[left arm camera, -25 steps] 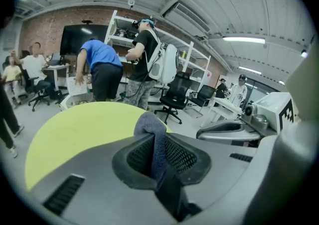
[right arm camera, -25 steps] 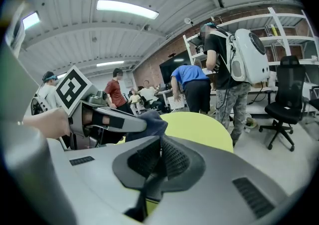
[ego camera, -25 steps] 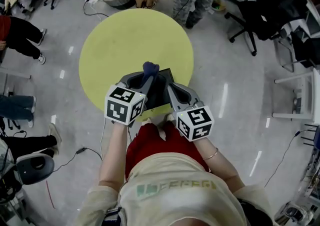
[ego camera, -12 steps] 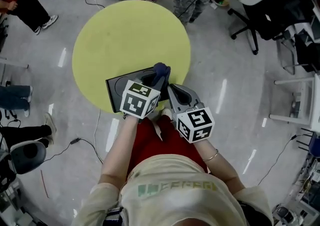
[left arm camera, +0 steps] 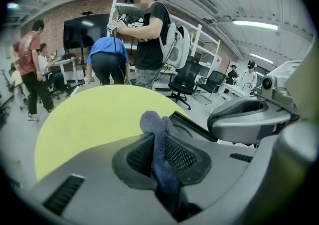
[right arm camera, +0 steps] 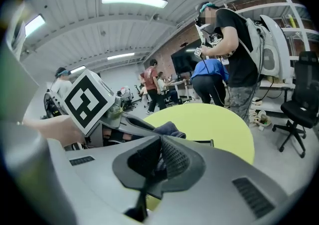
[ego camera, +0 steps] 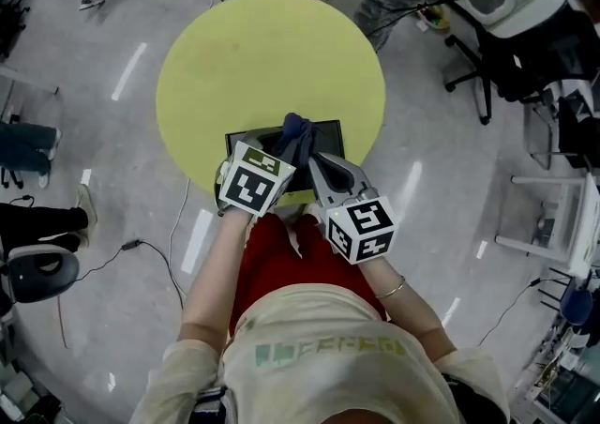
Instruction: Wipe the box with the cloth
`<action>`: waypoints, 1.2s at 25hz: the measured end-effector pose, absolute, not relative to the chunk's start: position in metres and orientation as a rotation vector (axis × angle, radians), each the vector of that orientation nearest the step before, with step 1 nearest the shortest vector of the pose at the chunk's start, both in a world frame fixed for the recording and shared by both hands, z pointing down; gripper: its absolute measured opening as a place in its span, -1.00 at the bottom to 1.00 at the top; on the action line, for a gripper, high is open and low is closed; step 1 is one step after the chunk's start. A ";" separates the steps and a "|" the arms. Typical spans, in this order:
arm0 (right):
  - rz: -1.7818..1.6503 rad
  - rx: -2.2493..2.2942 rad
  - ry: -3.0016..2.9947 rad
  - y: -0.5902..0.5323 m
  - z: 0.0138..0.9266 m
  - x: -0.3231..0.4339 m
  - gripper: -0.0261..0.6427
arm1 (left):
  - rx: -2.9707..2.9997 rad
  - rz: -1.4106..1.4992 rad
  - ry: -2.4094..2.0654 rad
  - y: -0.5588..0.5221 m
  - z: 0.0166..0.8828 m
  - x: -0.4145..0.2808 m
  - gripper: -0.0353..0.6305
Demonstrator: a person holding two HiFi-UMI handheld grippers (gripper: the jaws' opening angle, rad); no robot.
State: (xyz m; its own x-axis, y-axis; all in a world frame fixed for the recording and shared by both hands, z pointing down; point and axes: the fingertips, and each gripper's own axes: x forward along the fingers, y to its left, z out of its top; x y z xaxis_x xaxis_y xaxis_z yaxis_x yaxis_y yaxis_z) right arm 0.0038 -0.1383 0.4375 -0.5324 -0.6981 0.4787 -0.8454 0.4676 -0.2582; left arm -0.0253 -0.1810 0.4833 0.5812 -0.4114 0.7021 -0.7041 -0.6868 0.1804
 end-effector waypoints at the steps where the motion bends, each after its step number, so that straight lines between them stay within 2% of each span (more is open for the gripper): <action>1: 0.677 1.303 -2.419 -0.140 0.437 -0.005 -0.81 | 2.362 0.892 -0.912 -0.182 0.483 -0.037 -0.71; 11: 0.670 1.215 -2.442 -0.130 0.437 -0.050 -0.81 | 2.250 0.871 -1.080 -0.172 0.483 -0.123 -0.71; 18: 0.668 1.223 -2.463 -0.121 0.434 -0.050 -0.81 | 2.203 0.785 -1.178 -0.160 0.466 -0.147 -0.71; 23: 0.674 1.286 -2.453 -0.114 0.430 -0.017 -0.81 | 2.270 0.765 -1.108 -0.146 0.448 -0.105 -0.71; 30: 0.697 1.411 -2.413 -0.094 0.428 0.066 -0.81 | 2.353 0.710 -0.891 -0.125 0.438 0.015 -0.71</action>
State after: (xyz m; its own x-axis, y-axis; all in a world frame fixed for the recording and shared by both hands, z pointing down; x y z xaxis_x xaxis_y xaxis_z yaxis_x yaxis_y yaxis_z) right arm 0.0661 -0.0942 0.4280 -0.4947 -0.7444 0.4485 -0.8689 0.4133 -0.2723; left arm 0.0154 -0.1246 0.4384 0.6461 -0.4353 0.6269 -0.7084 -0.6477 0.2805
